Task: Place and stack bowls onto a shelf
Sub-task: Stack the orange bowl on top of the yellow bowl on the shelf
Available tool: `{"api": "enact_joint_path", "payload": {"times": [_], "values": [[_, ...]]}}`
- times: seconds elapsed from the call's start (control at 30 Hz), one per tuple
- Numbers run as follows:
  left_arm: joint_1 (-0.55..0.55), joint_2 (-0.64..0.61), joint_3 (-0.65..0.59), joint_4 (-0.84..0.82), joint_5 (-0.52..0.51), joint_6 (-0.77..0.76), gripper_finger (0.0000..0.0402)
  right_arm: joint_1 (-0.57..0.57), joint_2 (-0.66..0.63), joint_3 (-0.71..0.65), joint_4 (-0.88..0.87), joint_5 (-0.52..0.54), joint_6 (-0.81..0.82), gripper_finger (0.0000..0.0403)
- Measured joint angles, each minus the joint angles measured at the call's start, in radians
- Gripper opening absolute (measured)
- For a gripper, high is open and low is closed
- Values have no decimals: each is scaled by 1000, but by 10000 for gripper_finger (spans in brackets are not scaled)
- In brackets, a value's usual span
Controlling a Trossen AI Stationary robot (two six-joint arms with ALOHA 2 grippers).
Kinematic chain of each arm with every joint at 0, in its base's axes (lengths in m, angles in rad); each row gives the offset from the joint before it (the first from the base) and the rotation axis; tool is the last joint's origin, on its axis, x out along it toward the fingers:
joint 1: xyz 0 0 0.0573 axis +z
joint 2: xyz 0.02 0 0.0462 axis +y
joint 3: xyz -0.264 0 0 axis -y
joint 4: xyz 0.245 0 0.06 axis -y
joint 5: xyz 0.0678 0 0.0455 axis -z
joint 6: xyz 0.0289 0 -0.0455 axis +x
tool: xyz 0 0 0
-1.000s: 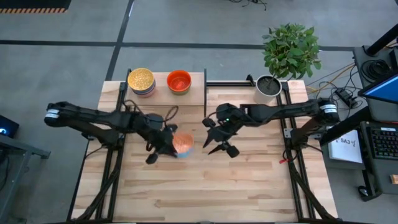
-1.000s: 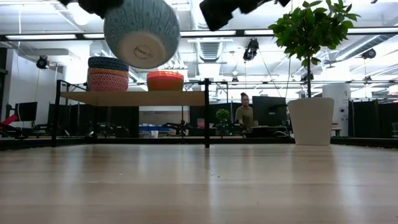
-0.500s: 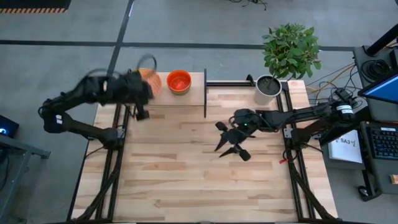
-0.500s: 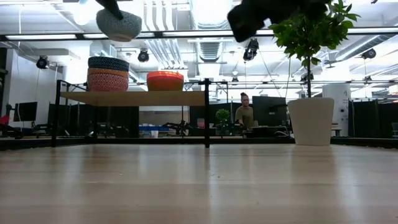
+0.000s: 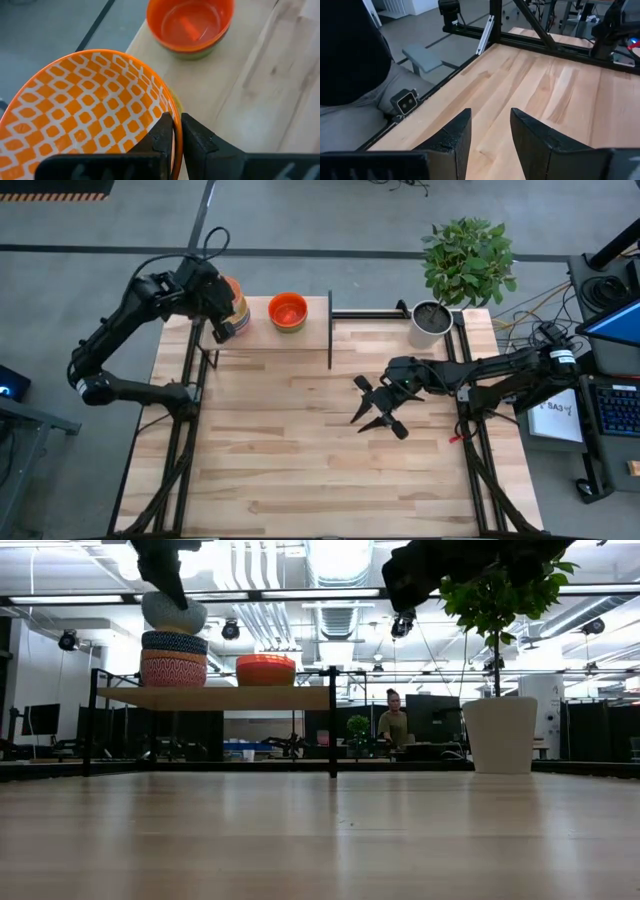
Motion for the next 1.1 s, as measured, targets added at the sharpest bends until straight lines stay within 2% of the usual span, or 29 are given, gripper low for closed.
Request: {"api": "enact_joint_path", "payload": {"times": [0.73, 1.1], "values": [[-1, 35, -8, 22, 4, -102, 27, 0, 2, 0, -2, 0, -1, 128], [-1, 33, -10, 24, -4, -99, 106, 0, 3, 0, -3, 0, 0, 128]]}}
